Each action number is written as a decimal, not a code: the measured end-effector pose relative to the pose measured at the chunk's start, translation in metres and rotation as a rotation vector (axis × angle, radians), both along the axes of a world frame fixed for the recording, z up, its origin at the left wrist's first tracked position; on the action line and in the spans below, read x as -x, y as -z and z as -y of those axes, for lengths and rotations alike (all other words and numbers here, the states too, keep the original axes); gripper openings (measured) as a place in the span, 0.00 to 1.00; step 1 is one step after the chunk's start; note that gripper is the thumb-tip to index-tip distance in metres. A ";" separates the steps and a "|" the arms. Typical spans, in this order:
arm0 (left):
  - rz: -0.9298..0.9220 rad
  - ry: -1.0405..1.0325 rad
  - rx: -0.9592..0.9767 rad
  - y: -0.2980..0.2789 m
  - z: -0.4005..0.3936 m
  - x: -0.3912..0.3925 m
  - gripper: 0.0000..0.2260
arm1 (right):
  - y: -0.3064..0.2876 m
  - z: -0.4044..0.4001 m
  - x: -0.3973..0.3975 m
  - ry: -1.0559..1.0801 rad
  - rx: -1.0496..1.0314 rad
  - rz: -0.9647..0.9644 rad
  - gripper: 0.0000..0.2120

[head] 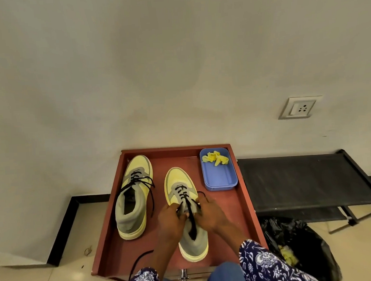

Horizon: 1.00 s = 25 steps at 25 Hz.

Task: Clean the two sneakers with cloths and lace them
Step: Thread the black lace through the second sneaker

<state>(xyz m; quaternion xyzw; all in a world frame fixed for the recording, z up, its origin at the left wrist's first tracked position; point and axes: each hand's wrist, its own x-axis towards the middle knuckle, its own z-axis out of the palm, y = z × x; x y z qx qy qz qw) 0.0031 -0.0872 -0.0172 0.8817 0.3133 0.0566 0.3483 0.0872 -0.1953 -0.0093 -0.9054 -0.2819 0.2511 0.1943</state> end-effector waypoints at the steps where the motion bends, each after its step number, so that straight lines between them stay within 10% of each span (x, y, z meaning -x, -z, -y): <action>1: 0.005 0.008 -0.014 0.000 0.000 0.000 0.10 | 0.000 0.001 -0.001 0.005 0.021 0.004 0.19; 8: -0.033 -0.022 -0.085 -0.014 0.001 -0.001 0.11 | -0.016 0.003 -0.004 -0.021 0.116 0.076 0.21; 13: 0.028 -0.112 -0.001 -0.017 -0.002 0.007 0.11 | -0.011 0.017 -0.007 -0.005 -0.061 -0.044 0.10; 25: -0.029 -0.049 -0.032 -0.025 -0.012 0.008 0.11 | -0.067 0.059 -0.010 0.355 -0.476 -0.360 0.20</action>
